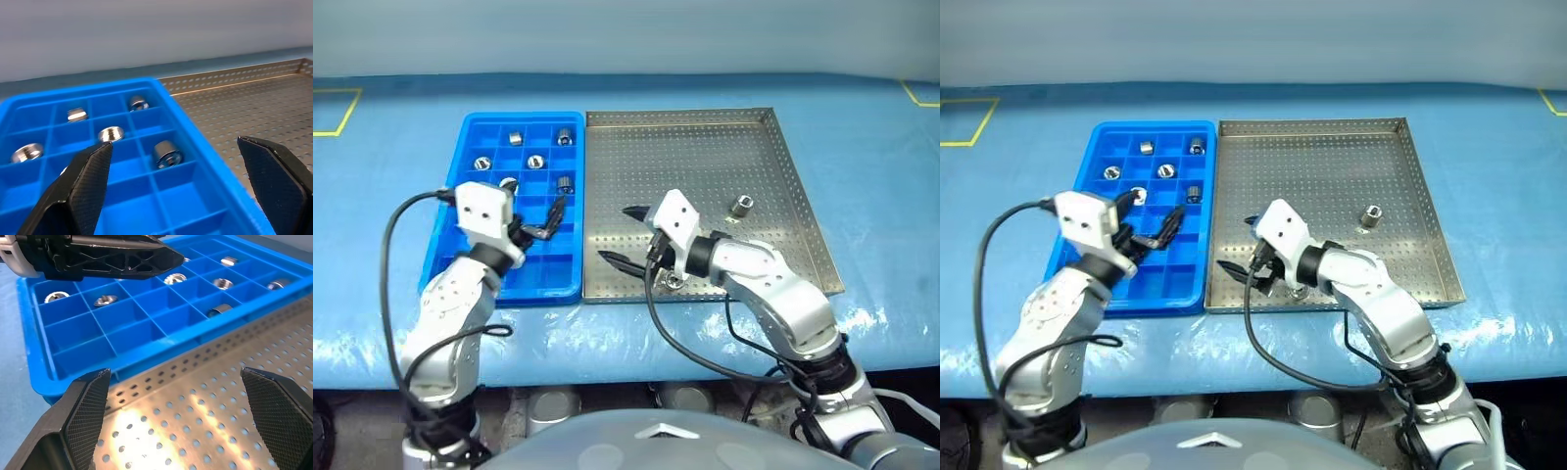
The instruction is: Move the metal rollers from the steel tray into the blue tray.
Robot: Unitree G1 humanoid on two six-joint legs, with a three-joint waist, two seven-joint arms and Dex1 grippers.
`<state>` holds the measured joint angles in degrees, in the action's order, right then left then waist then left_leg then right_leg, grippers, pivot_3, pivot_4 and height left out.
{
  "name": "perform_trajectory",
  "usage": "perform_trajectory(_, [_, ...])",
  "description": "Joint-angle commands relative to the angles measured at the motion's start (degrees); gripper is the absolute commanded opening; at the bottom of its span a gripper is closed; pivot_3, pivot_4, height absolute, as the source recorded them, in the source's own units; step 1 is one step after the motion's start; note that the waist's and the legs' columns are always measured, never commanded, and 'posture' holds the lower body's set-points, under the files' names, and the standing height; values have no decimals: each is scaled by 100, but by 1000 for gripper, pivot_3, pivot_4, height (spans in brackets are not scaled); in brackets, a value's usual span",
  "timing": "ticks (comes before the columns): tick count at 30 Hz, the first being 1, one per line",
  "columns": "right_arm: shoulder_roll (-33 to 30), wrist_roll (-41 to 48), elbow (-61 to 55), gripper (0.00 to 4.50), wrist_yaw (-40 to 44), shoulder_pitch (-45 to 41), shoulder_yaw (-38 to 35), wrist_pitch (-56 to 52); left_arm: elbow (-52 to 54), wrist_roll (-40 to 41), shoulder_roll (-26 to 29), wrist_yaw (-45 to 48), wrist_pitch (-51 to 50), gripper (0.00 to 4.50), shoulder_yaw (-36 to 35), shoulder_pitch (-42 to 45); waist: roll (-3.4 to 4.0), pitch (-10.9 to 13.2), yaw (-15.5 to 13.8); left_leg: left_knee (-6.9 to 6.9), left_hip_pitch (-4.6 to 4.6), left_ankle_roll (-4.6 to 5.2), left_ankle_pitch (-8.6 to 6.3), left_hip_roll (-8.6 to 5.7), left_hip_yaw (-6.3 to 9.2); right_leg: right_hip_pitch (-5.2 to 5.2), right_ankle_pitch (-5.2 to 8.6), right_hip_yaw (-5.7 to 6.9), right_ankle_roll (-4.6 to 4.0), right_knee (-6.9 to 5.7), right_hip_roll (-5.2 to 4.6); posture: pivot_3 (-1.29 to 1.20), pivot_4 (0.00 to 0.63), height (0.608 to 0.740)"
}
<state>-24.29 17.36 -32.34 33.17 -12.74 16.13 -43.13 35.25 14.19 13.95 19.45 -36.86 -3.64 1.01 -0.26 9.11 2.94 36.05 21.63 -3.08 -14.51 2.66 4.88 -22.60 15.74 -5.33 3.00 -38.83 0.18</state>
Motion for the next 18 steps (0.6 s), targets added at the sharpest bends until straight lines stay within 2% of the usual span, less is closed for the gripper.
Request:
perform_trajectory(1, [-208, 118, -605, 4500, -222, 284, -309, -501, -164, 229, 262, 662, 226, 4466, 493, 301, 0, 0, 123, 0, 1, 3, -2, 0, -2, 0, 0, -3, 0, 1, 0, -129, 150, 740])
perform_trajectory(6, [-111, 597, -1213, 4500, -736, 446, -988, -2277, -202, 603, 727, 1589, 405, 4466, 991, 342, 2, 1, 382, 0, 4, 10, -6, 0, -12, -6, 1, -13, 1, 2, -1, -191, 150, 740])
perform_trajectory(11, [333, 852, -1531, 4500, -1173, 161, -1376, -4050, -270, 411, 900, 1793, 941, 4466, 1203, 25, 3, 1, 592, 1, -2, 13, -7, 12, -12, -6, 9, -19, 13, -2, 18, -201, 150, 740])
perform_trajectory(13, [739, 757, -1383, 4500, -1450, -62, -1525, -4732, -226, 322, 1027, 1900, 1241, 4466, 1236, -209, 3, 1, 647, 1, -3, 13, -7, 17, -12, -7, 10, -21, 16, -4, 23, -188, 150, 740])
perform_trajectory(18, [823, 844, -874, 4500, -1872, -304, -1306, -4937, -36, 406, 1459, 2256, 1415, 4466, 1325, -595, 7, 2, 683, 0, 0, 13, -7, 23, -14, -14, 13, -21, 20, -5, 27, -145, 150, 740])
